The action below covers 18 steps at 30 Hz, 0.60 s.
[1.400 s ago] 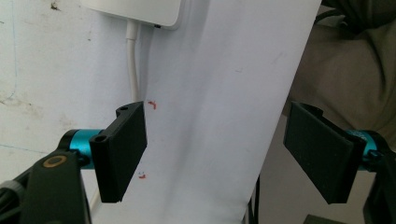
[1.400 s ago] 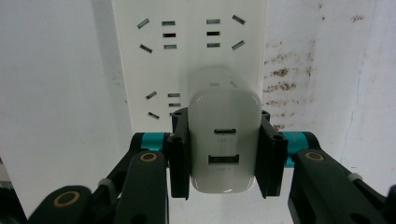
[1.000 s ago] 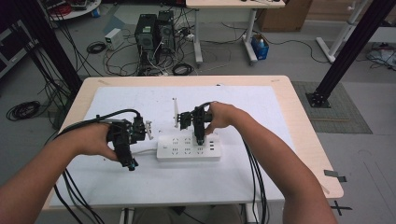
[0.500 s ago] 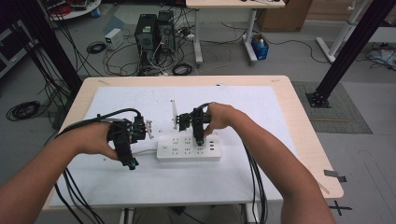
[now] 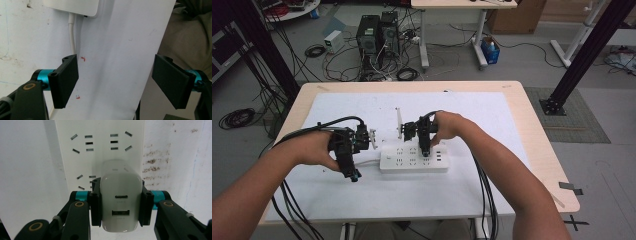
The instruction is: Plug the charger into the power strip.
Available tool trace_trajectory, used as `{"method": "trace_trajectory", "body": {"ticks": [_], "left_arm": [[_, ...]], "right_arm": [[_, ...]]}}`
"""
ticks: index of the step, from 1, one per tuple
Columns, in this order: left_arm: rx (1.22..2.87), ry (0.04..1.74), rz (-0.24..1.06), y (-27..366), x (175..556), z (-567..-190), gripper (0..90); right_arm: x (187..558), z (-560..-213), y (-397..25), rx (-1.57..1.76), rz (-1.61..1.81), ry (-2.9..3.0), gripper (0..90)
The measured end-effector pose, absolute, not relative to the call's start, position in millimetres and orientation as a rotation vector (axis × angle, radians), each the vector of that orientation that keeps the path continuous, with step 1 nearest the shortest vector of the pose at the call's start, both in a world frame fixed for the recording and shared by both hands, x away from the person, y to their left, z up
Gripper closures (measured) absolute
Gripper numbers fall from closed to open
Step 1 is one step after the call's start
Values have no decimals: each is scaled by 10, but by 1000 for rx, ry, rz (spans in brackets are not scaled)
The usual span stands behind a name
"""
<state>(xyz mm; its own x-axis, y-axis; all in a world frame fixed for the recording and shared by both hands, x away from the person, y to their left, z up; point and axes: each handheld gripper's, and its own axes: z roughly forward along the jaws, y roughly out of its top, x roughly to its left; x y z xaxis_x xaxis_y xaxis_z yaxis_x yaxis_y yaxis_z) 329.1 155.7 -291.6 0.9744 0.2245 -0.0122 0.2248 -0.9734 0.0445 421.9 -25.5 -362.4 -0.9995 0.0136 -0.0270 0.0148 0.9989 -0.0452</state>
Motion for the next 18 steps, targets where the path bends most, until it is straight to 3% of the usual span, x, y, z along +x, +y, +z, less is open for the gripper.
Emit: {"method": "trace_trajectory", "body": {"ticks": [18], "left_arm": [[3071, 345, -8, 1547, 3303, -2909, 217]], "right_arm": [[4158, -3648, -279, 3, -54, 3084, 629]]}}
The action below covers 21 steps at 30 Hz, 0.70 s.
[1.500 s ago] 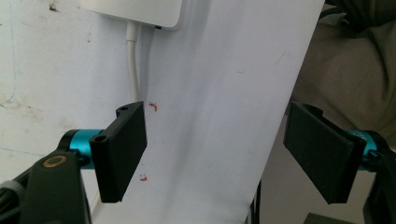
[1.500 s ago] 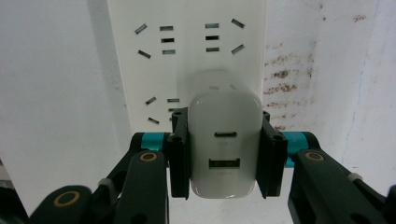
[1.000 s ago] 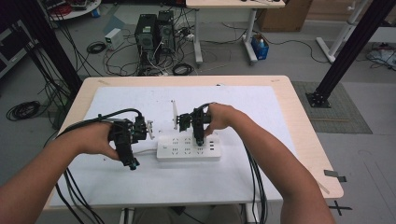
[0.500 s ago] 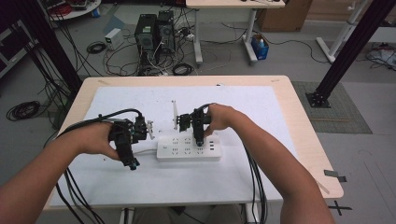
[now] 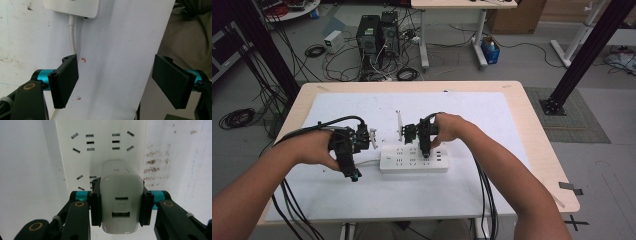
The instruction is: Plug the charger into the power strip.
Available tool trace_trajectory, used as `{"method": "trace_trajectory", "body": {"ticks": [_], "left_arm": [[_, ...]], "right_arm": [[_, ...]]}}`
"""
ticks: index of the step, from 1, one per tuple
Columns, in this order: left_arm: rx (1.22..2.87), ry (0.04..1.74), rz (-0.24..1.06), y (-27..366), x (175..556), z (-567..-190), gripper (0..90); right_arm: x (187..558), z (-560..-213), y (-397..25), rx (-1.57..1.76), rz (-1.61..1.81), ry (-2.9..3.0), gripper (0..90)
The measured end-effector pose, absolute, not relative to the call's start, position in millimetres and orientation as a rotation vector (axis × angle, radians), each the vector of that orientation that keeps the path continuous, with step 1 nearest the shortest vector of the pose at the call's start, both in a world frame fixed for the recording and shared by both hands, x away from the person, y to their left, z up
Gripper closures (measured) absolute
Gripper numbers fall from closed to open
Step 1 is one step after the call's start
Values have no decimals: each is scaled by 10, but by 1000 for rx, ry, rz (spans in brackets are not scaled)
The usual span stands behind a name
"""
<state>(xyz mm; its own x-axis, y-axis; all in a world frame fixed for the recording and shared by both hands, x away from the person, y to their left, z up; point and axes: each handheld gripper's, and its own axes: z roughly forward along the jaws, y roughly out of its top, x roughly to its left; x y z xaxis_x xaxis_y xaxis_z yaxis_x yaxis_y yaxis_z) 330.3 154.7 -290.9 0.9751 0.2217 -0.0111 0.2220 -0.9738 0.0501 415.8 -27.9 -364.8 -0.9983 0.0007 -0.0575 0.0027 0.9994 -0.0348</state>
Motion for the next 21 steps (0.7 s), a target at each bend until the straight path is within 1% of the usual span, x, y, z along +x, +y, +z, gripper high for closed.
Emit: {"method": "trace_trajectory", "body": {"ticks": [6, 21], "left_arm": [[3076, 340, -15, 1553, 3308, -2921, 216], [3077, 343, -16, 1544, 3315, -2925, 217]], "right_arm": [[4246, -3648, -315, 24, -7, 3133, 628], [4239, -3677, -296, 40, -32, 3135, 628]]}}
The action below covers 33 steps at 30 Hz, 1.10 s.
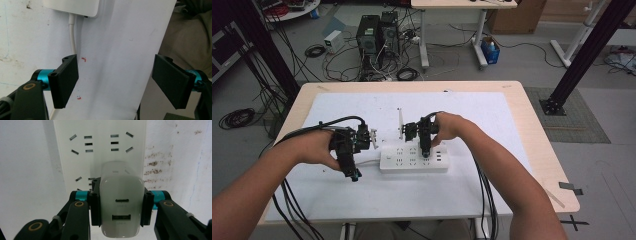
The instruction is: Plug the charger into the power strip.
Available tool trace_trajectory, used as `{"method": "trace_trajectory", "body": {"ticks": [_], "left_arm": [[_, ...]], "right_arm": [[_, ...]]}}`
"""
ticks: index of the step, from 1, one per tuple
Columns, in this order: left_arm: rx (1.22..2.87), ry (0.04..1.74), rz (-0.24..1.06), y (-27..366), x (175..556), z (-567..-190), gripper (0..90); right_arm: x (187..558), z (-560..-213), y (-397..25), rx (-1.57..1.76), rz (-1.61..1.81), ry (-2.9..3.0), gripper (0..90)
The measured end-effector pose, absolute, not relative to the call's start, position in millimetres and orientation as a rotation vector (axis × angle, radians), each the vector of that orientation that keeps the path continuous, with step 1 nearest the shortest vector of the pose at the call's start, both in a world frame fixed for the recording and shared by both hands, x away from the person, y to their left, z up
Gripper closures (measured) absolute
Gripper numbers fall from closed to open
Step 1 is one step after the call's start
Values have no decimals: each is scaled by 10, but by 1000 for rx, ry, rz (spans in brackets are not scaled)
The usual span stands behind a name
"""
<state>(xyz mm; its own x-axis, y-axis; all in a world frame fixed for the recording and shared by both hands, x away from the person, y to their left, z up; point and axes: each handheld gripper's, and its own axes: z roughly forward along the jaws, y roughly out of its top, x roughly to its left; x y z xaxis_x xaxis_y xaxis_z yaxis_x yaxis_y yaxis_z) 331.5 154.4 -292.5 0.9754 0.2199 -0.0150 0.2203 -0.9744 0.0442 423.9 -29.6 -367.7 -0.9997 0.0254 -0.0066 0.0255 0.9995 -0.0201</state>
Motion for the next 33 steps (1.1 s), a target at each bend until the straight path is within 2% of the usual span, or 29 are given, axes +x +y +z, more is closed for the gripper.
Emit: {"method": "trace_trajectory", "body": {"ticks": [15, 18, 20, 23, 25, 30, 33], "left_arm": [[3092, 335, -27, 1500, 3330, -2973, 216], [3097, 328, -27, 1495, 3334, -2989, 216], [3092, 333, -32, 1504, 3337, -2995, 217], [3088, 346, -28, 1516, 3343, -3001, 216], [3087, 344, -32, 1513, 3341, -3002, 216], [3088, 331, -30, 1501, 3314, -2987, 216], [3085, 331, -26, 1513, 3310, -2971, 216]], "right_arm": [[4245, -3707, -308, 73, -22, 3141, 613], [4240, -3691, -309, 57, -8, 3147, 553], [4208, -3629, -289, 102, 23, 3168, 451], [4177, -3541, -260, 80, 49, 3164, 397], [4146, -3538, -250, 78, 22, 3165, 319], [4118, -3487, -261, 69, 18, 3157, 226], [4087, -3426, -279, 89, 14, 3154, 226]]}}
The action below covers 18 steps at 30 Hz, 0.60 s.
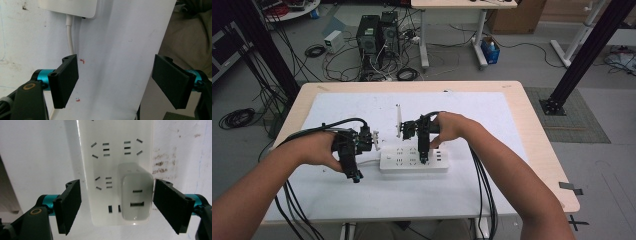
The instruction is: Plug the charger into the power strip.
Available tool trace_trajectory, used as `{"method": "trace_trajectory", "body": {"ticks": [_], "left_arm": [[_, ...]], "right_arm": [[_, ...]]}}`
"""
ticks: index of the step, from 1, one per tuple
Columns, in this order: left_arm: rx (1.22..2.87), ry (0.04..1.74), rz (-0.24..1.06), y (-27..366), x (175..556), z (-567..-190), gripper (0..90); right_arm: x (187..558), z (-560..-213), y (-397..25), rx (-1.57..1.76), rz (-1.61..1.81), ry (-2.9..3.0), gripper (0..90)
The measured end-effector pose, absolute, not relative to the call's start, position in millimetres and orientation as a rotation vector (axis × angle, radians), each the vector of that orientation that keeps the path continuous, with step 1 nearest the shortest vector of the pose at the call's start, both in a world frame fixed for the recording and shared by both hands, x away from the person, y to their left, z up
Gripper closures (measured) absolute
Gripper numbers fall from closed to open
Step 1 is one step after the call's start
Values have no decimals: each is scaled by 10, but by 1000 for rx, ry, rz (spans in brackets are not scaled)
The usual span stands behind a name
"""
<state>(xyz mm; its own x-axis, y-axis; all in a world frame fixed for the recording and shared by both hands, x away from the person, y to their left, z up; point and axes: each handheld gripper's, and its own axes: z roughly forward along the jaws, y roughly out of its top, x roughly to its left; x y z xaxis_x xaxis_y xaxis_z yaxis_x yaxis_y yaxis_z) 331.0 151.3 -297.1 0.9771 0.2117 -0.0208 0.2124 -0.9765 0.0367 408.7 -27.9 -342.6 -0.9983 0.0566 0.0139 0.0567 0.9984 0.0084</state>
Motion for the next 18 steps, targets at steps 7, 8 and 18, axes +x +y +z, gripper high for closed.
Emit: {"method": "trace_trajectory", "body": {"ticks": [7, 8, 18], "left_arm": [[3080, 323, -14, 1496, 3293, -2929, 216], [3080, 319, -14, 1490, 3288, -2923, 216], [3062, 332, -7, 1512, 3263, -2852, 215]], "right_arm": [[4007, -3233, -381, -115, -51, -3141, 223], [3986, -3214, -394, -121, -56, -3137, 223], [3803, -2993, -496, -127, -47, -3145, 214]]}}
